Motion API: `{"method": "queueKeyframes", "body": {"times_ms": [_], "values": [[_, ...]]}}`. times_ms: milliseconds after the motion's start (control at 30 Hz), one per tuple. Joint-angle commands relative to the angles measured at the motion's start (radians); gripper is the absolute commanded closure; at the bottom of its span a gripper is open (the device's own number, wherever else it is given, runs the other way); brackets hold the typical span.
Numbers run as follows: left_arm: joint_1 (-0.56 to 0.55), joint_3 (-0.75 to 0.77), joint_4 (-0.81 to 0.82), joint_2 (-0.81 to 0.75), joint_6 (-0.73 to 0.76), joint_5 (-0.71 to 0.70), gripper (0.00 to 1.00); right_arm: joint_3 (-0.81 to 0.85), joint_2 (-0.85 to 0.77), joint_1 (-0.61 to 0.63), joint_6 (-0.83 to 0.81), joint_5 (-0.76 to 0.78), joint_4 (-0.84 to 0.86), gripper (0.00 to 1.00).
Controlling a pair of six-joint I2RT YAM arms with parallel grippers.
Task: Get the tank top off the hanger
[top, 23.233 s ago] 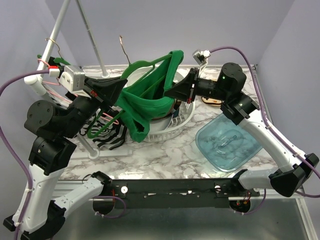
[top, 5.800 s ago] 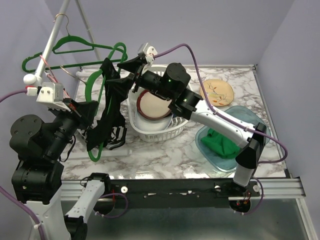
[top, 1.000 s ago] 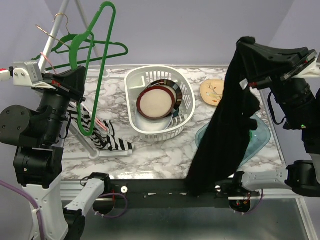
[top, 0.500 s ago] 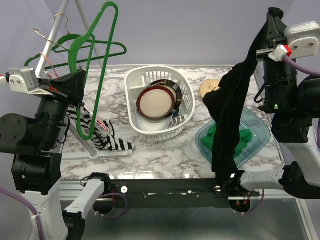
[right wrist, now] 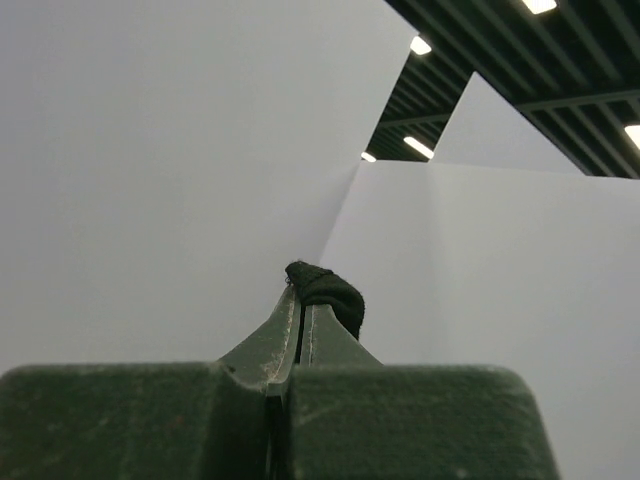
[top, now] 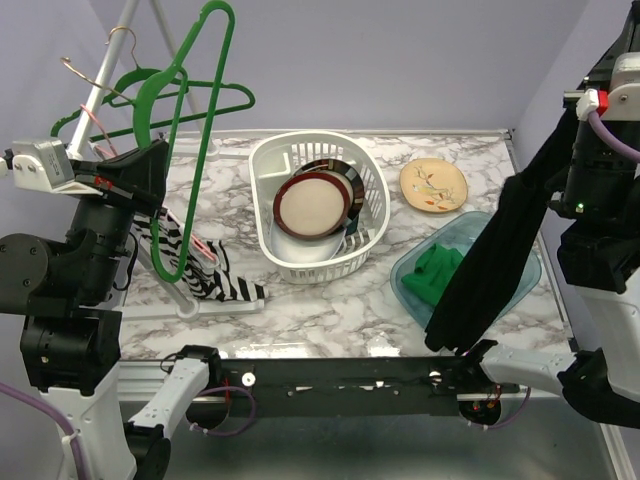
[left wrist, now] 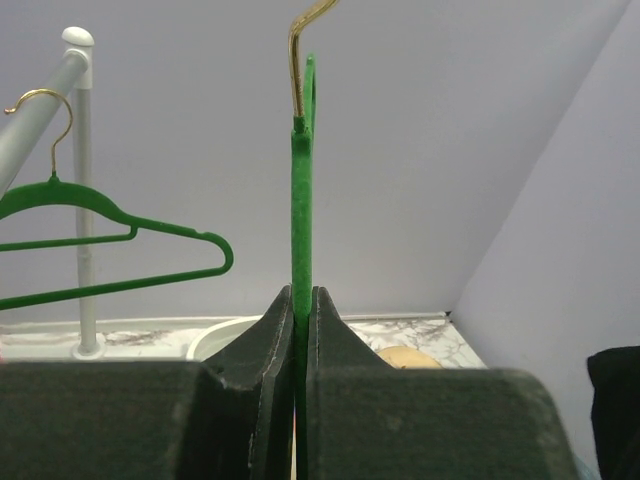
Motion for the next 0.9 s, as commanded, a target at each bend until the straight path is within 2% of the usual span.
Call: {"method": "queueKeyframes", "body": {"times_ms": [0,200,367,433,467,533,567,667,833,867], "values": [[0.002,0.031,0.011,0.002,0.01,-0.016,1.0,0.064,0.06,-0.09,-0.001,-0.114,0.028,0.99],[0.002,0.045,0.008,0.002,0.018,-0.023,1.0,0.113,0.134,-0.211,0.043,-0.184,0.034,0.99],[0.002,0.062,0.003,0.005,0.025,-0.031,1.0,0.111,0.167,-0.254,0.051,-0.161,0.016,0.99],[0.002,0.062,0.008,0.002,0.025,-0.032,1.0,0.017,0.131,-0.254,0.094,-0.137,0.008,0.99],[0.002,0.062,0.011,0.002,0.024,-0.035,1.0,-0.036,0.069,-0.254,0.181,-0.137,0.002,0.99],[0.002,0.062,0.013,-0.001,0.027,-0.039,1.0,-0.136,0.0,-0.254,0.27,-0.164,0.0,0.99],[0.002,0.059,0.014,-0.001,0.028,-0.043,1.0,-0.244,-0.069,-0.256,0.331,-0.181,-0.001,0.99],[0.002,0.043,0.01,-0.002,0.039,-0.054,1.0,-0.36,-0.137,-0.254,0.422,-0.218,-0.035,0.99],[0.002,0.023,0.016,-0.005,0.036,-0.055,1.0,-0.379,-0.209,-0.254,0.49,-0.1,-0.174,0.99],[0.002,0.017,0.02,-0.006,0.034,-0.054,1.0,-0.374,-0.222,-0.254,0.546,-0.074,-0.206,0.99]]}}
